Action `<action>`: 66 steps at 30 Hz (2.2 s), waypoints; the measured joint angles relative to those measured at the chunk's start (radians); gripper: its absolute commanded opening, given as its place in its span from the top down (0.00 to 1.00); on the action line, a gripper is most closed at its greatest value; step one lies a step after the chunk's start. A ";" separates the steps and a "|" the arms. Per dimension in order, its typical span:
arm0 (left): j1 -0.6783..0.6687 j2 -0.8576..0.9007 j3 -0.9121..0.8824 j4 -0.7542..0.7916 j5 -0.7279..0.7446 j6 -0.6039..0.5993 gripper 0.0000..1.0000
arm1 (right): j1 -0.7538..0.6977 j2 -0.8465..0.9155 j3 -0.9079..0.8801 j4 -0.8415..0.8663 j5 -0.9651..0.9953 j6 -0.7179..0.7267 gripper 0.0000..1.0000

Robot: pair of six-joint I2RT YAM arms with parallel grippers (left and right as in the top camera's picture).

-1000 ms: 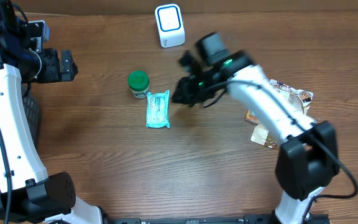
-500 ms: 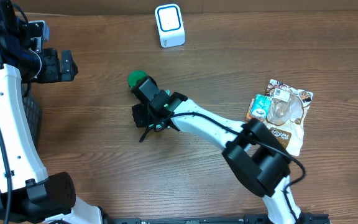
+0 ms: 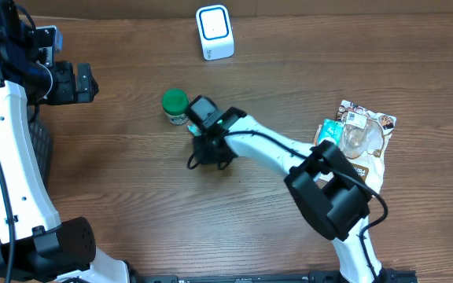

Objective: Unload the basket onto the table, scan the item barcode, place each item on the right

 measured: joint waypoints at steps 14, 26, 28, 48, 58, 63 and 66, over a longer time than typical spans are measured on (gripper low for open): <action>0.000 0.000 0.000 0.000 0.000 0.000 0.00 | -0.264 -0.006 0.012 -0.109 -0.069 -0.115 0.70; 0.000 0.000 0.000 0.000 0.000 0.000 0.01 | -0.254 -0.100 0.066 -0.042 -0.095 -0.245 0.41; 0.000 0.000 0.000 0.000 0.000 0.000 0.01 | -0.248 -0.100 0.068 -0.021 -0.091 -0.254 0.47; 0.000 0.000 0.000 0.000 0.000 0.000 0.00 | -0.239 -0.077 0.068 0.039 -0.020 -0.208 0.65; 0.000 0.000 0.000 0.000 0.000 0.000 0.00 | -0.313 -0.033 0.067 0.026 -0.166 -0.194 0.50; 0.000 0.000 0.000 0.000 0.000 0.000 0.00 | -0.322 0.026 0.063 0.024 -0.222 -0.203 0.52; 0.000 0.000 0.000 0.000 0.000 0.000 0.01 | -0.327 0.047 0.063 0.027 -0.246 -0.208 0.59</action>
